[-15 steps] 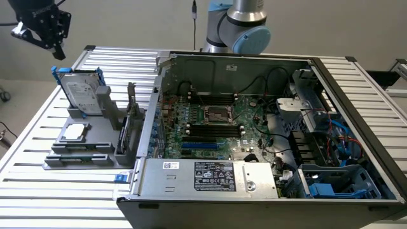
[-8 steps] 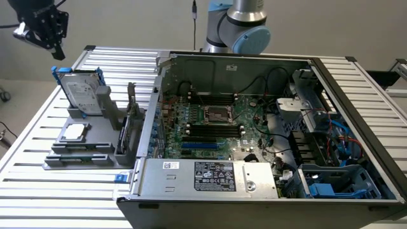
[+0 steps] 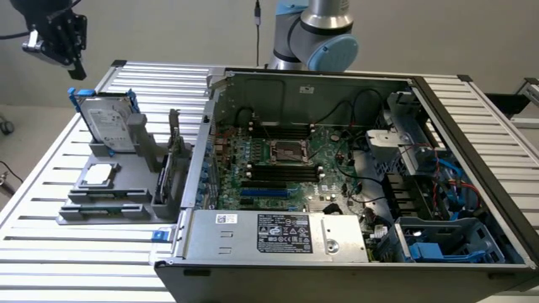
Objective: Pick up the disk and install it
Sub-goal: 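Pick up the disk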
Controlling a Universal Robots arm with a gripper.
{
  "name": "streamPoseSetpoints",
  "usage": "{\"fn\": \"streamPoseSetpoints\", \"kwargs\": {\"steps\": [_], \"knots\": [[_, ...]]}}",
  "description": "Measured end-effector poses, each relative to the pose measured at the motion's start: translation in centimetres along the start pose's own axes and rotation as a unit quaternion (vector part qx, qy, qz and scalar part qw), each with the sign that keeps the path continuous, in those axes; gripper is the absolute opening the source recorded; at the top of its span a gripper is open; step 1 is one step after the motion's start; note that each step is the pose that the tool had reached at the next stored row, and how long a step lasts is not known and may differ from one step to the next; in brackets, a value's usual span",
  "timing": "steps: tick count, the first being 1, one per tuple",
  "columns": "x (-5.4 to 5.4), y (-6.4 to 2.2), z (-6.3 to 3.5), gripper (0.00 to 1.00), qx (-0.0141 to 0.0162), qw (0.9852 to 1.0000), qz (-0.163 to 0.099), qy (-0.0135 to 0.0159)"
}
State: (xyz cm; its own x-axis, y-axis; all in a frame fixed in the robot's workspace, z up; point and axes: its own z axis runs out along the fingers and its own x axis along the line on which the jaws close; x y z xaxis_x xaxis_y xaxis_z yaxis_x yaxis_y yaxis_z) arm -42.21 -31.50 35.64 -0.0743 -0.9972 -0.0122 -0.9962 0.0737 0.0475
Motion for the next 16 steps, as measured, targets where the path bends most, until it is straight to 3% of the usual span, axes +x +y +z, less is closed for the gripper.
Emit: {"fn": "streamPoseSetpoints", "kwargs": {"steps": [4,9,14,16], "knots": [[0.0,0.0,0.04,0.11,0.0029,0.9993,-0.037,0.0015],[0.0,0.0,0.07,0.11,0.0071,0.9967,-0.08,0.0035],[0.01,0.12,0.1,0.11,0.0119,0.9961,-0.087,0.0044],[0.02,0.13,0.13,0.18,0.0126,0.9961,-0.087,0.0044]]}}
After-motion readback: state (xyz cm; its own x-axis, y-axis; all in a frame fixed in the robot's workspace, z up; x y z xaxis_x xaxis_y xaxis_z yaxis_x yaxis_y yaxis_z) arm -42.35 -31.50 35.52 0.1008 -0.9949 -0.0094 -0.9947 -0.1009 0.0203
